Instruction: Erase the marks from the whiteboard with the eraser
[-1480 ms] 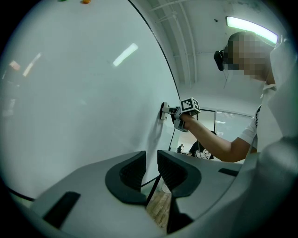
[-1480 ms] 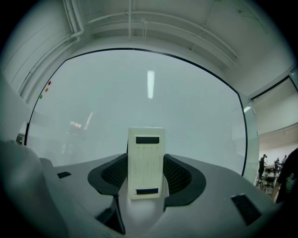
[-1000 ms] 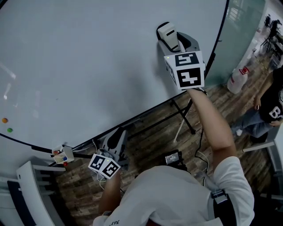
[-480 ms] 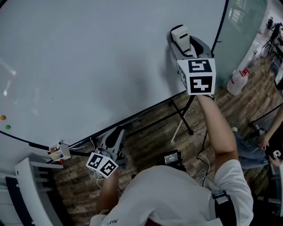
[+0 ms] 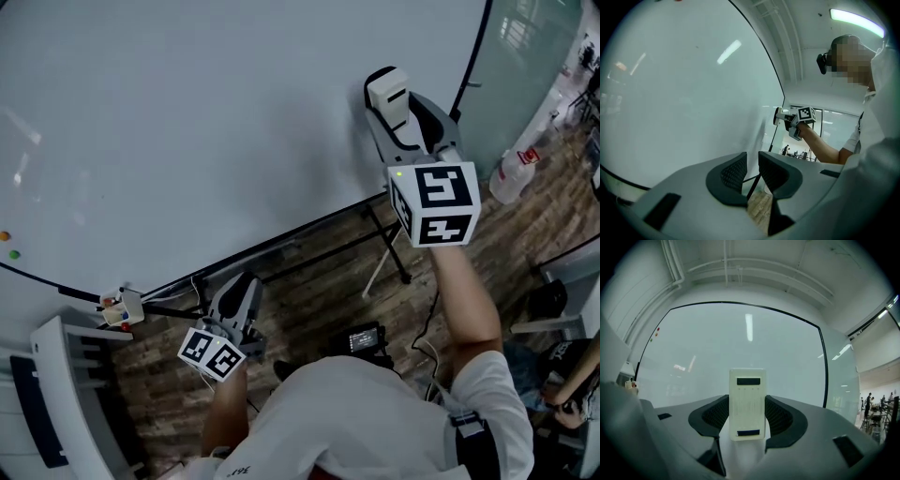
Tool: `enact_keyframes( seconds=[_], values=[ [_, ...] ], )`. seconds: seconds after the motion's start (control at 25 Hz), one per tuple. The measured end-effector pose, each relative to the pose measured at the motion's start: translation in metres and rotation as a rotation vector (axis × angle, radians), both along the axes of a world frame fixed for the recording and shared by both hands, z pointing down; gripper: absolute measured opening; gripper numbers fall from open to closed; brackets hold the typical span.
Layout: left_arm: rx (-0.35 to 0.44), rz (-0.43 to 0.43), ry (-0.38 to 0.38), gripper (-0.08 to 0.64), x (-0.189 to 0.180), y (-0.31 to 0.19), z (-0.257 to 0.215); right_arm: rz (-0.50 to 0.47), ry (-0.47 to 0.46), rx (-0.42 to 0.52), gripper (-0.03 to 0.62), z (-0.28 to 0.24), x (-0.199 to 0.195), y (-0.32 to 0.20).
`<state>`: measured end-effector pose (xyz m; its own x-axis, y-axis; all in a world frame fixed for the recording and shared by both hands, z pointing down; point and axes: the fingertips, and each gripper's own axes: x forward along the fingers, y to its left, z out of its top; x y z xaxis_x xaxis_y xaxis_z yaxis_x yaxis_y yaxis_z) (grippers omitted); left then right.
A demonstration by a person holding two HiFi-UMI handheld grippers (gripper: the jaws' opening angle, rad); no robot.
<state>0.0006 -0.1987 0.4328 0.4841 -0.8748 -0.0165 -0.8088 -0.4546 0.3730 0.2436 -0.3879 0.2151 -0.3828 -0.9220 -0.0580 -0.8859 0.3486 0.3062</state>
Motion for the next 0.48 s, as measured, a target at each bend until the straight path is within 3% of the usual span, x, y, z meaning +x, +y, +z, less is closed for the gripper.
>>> enact_keyframes(
  seconds=[0.48],
  values=[
    [-0.026,-0.027,0.019,0.083,0.002,0.024,0.012,-0.126,-0.110,-0.105,0.253,0.052,-0.019,0.041]
  ],
)
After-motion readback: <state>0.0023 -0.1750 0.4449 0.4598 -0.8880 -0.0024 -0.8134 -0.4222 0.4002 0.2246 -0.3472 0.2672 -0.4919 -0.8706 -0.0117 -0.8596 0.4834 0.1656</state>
